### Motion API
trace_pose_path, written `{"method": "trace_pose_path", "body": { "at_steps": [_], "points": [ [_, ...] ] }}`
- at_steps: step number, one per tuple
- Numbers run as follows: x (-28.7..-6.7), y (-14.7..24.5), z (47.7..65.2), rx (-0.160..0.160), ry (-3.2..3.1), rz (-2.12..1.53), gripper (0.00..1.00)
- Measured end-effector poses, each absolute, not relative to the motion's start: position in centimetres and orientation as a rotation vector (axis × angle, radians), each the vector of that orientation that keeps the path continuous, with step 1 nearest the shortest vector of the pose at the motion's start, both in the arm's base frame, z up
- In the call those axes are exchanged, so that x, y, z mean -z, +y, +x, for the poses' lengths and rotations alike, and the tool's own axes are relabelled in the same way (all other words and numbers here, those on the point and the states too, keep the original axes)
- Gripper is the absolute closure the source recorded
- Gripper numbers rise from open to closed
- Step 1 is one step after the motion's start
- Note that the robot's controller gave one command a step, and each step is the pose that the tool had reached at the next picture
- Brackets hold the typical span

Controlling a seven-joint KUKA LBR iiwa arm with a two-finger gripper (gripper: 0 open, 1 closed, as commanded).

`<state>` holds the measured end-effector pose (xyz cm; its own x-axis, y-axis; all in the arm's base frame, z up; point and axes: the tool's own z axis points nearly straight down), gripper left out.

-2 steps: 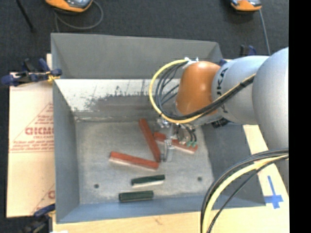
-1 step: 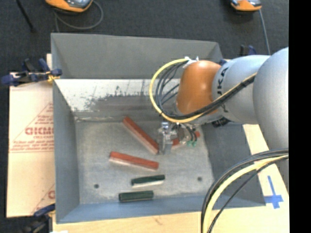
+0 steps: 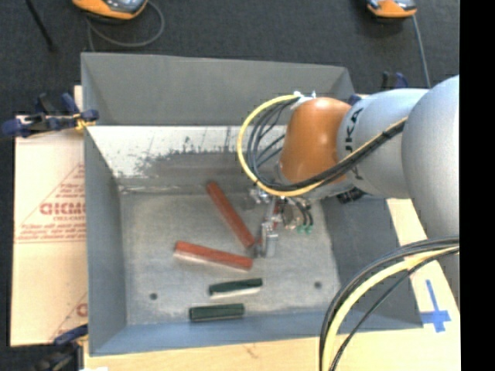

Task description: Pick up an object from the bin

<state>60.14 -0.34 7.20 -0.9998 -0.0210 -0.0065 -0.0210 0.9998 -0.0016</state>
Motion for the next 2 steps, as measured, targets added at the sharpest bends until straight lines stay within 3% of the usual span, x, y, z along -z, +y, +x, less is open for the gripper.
{"method": "trace_pose_path", "body": {
  "at_steps": [1,2],
  "points": [
    [-7.1,-6.2,58.1,0.001,3.135,0.127,0.00],
    [-7.2,-2.7,53.5,0.001,3.068,-0.668,0.00]
  ]
}}
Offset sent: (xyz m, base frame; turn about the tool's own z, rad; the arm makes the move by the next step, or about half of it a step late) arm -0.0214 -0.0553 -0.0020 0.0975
